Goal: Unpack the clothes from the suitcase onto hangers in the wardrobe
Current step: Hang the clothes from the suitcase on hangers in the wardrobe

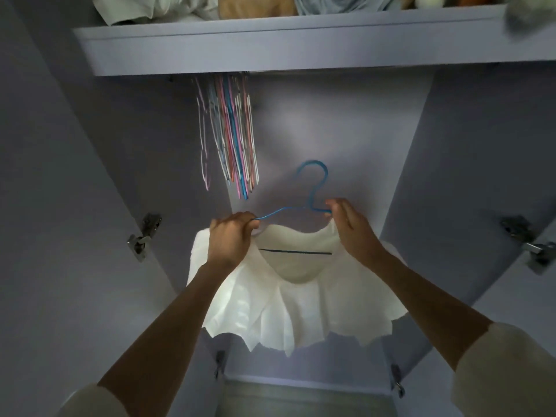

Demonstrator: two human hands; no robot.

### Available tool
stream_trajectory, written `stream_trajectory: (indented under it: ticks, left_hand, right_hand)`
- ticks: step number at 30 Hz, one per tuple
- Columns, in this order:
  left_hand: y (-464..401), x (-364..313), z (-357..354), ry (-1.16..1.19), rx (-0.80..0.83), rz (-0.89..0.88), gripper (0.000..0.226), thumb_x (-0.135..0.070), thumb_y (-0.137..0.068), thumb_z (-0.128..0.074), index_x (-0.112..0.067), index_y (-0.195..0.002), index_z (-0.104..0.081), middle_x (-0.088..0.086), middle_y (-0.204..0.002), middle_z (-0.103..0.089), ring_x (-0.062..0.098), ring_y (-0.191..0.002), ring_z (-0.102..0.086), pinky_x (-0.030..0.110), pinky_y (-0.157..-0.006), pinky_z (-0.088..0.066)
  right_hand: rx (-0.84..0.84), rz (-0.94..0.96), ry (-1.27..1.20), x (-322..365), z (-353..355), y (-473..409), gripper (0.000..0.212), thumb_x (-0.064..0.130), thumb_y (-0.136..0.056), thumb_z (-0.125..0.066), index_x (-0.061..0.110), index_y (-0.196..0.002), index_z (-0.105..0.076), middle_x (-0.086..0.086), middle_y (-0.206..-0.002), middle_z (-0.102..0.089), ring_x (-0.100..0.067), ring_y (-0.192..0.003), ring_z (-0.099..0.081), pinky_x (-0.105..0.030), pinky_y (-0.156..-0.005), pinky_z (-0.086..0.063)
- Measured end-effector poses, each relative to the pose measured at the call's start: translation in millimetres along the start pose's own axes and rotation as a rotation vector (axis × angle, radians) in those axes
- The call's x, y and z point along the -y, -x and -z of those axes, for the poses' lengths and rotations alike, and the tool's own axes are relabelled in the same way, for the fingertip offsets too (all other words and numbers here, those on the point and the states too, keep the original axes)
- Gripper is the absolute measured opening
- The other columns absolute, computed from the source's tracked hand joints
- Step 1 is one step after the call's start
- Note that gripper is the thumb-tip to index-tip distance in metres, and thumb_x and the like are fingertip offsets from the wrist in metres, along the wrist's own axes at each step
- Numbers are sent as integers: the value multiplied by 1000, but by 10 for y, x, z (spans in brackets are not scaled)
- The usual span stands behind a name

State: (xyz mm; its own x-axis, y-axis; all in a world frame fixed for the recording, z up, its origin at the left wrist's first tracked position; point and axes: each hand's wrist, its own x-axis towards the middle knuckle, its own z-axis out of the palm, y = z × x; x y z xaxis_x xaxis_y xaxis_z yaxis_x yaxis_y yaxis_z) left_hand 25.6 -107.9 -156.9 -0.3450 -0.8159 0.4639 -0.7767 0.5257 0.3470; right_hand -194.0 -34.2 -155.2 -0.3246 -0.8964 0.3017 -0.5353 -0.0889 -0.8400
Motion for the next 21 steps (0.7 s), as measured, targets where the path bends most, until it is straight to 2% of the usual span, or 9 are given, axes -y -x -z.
stream_trajectory:
  ticks: [2,5,8,10,12,13,16,19,21]
  left_hand:
    - [12,57,13,29,-33,61,44,-37,-89,-34,-10,-93,-68,9,-97,-70,33,-95,-58,32,-75,-23]
    - [23,29,5,26,-57,76,28,-25,-96,-45,-10,-96,-69,8,-101,-70,33,-97,-55,34,-79,-23]
    - [6,17,-28,6,-77,136,25,-21,-97,-46,-10,-100,-68,9,-103,-68,32,-102,-52,33,-79,-20]
    - [3,47,-33,-13,-74,169,25,-21,-97,-45,-9,-103,-67,9,-106,-67,32,-104,-49,34,-81,-20]
    - [14,61,-43,-21,-64,187,25,-20,-97,-44,-9,-105,-66,8,-108,-66,32,-106,-49,33,-83,-20]
    - [25,49,-56,-29,-53,193,26,-20,-98,-43,-9,-105,-65,8,-110,-66,31,-107,-48,33,-84,-20]
    - [64,-30,-169,-68,18,218,28,-22,-99,-40,-13,-110,-63,6,-115,-63,30,-113,-45,35,-99,-18]
    - [143,-136,-356,-116,206,214,35,-26,-99,-34,-24,-131,-48,3,-137,-46,28,-131,-31,54,-112,-7]
    - [173,-252,-467,-86,297,189,42,-30,-100,-32,-26,-141,-33,4,-147,-32,26,-138,-22,57,-112,-8]
  right_hand:
    - [83,-59,149,-216,108,61,31,19,-100,-32,11,-117,-57,-7,-111,-60,-23,-106,-56,-29,-93,-38]
    - [151,-49,338,-422,221,172,36,21,-100,-31,18,-132,-46,-5,-131,-54,-25,-120,-52,-31,-100,-36]
    - [194,-146,301,-441,291,259,45,32,-100,-29,25,-144,-27,-3,-139,-48,-28,-126,-47,-34,-104,-33]
    - [269,-145,379,-473,333,292,48,34,-100,-29,21,-146,-23,-7,-140,-46,-29,-129,-43,-36,-105,-31]
    - [318,-75,513,-511,369,305,42,27,-99,-33,10,-138,-37,-11,-127,-54,-30,-120,-49,-34,-96,-36]
    - [316,-62,548,-528,377,303,35,25,-99,-35,7,-128,-44,-10,-110,-58,-30,-107,-54,-32,-83,-39]
    - [251,-84,586,-574,407,331,15,23,-99,-35,11,-97,-44,5,-68,-46,-24,-71,-48,-28,-59,-29]
    - [127,-153,577,-624,439,387,16,18,-98,-37,6,-95,-47,-5,-72,-52,-27,-71,-51,-30,-61,-33]
    - [48,-208,638,-648,477,430,18,17,-98,-38,3,-99,-50,-17,-86,-61,-36,-83,-58,-35,-69,-38]
